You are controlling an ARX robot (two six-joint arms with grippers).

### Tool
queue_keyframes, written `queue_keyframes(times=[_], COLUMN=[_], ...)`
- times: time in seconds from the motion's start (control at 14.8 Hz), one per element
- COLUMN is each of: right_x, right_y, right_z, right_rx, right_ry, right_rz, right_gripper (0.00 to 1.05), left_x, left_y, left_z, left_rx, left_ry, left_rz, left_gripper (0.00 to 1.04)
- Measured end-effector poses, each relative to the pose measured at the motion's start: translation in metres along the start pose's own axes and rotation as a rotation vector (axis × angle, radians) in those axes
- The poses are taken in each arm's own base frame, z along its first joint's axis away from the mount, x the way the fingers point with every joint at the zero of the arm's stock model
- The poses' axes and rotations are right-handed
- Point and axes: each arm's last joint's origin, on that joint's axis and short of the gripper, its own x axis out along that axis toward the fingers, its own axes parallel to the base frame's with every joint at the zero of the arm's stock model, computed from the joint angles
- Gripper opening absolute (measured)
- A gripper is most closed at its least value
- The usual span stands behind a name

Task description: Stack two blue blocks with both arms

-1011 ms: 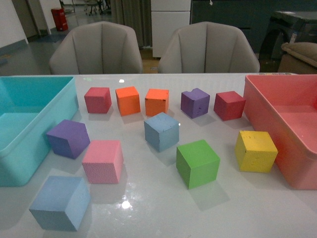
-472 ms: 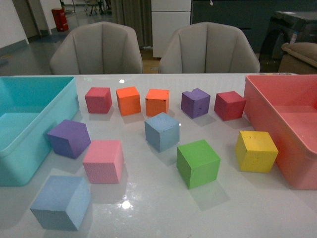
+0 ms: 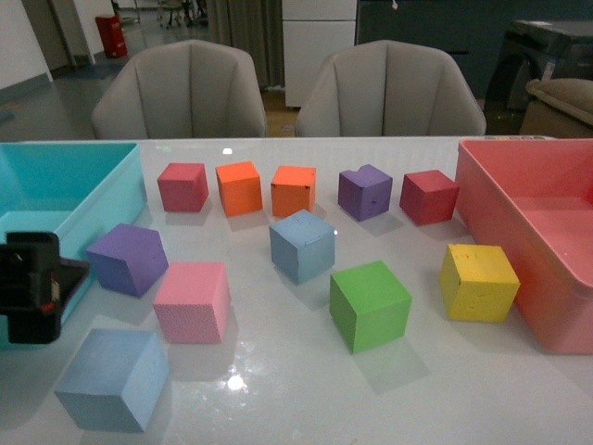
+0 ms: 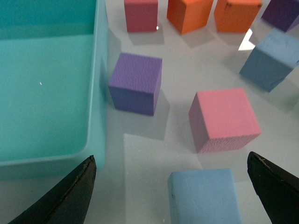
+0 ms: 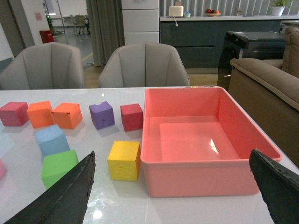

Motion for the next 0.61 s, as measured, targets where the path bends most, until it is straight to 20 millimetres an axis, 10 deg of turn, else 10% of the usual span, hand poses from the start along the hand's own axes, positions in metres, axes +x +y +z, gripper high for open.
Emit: queue_keyframes(times=[0.2, 0.61], right_x=[0.000, 0.000], right_y=[0.000, 0.000], right_z=[0.000, 0.000], right_rx=[0.000, 0.000], right_ry=[0.000, 0.000], right_rz=[0.000, 0.000], right_gripper=[0.98, 0.98], left_x=[0.033, 0.039], left_y=[0.007, 0.006], left_z=[-0.018, -0.022], left_rx=[-0.018, -0.067], left_ry=[0.128, 0.166], left_rz=[0.004, -0.079], left_gripper=[0.98, 0.98])
